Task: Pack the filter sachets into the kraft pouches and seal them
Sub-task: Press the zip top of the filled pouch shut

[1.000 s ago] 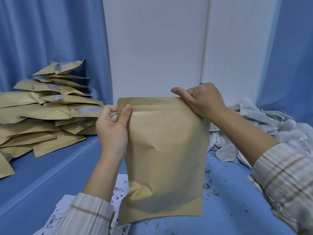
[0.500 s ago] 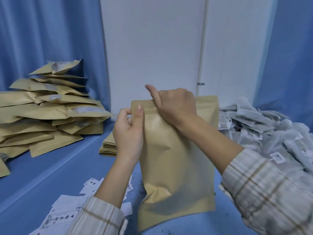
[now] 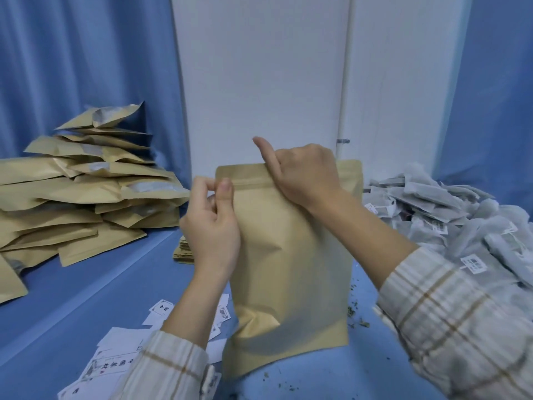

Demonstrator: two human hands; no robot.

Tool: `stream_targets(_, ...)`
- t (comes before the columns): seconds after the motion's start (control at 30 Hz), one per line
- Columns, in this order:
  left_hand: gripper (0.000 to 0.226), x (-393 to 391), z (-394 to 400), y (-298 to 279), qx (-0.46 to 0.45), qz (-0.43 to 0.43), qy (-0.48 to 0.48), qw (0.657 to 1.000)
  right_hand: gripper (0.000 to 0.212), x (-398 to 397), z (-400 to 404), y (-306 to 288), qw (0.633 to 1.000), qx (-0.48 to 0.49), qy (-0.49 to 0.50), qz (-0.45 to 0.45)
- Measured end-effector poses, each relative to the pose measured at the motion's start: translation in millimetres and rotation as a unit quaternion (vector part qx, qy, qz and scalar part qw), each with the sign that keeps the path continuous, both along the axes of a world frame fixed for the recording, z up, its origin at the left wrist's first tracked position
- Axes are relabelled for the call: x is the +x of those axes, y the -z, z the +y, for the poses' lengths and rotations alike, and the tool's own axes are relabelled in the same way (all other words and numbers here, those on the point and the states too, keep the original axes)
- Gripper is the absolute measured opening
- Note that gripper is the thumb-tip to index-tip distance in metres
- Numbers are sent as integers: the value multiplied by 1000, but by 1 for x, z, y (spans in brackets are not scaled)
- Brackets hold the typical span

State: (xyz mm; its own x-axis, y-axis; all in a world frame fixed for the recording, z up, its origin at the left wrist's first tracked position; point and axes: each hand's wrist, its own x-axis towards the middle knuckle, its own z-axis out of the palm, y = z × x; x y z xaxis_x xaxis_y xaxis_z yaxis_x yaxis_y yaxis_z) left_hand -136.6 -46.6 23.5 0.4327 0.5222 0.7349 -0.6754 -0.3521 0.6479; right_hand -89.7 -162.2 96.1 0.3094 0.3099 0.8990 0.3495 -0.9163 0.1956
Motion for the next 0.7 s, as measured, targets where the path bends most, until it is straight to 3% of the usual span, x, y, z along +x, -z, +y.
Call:
stream_targets(0.03,29,0,0,-1,7,3,1,1000,56,4,-3,2,1000,23,3,-14)
stream_targets(0.1,28,1,0,0,-13,33,57,998,59,8,-7,5,999,21,6,45)
stream_targets(0.2,18,4,-3,-6,-91,115,274,950,59,7,-13,5,998,24,33,50)
stream_targets(0.23,15,7,-3,-7,-88,145,296,940,57,6,-13,5,999,17,22,26)
stream_targets(0.3,18,12,0,-6,-55,174,255,950,57,5,-15,9,999,-3,2,44)
stream_targets(0.4,21,13,9,-3,-66,132,194,970,63,13,-35,8,998,54,13,19)
stream_targets(0.53,19,11,10,-2,-46,124,186,974,66,23,-55,8,991,85,19,103)
stream_targets(0.7,21,14,19,-4,-64,116,176,975,68,31,-74,1,978,179,-13,111)
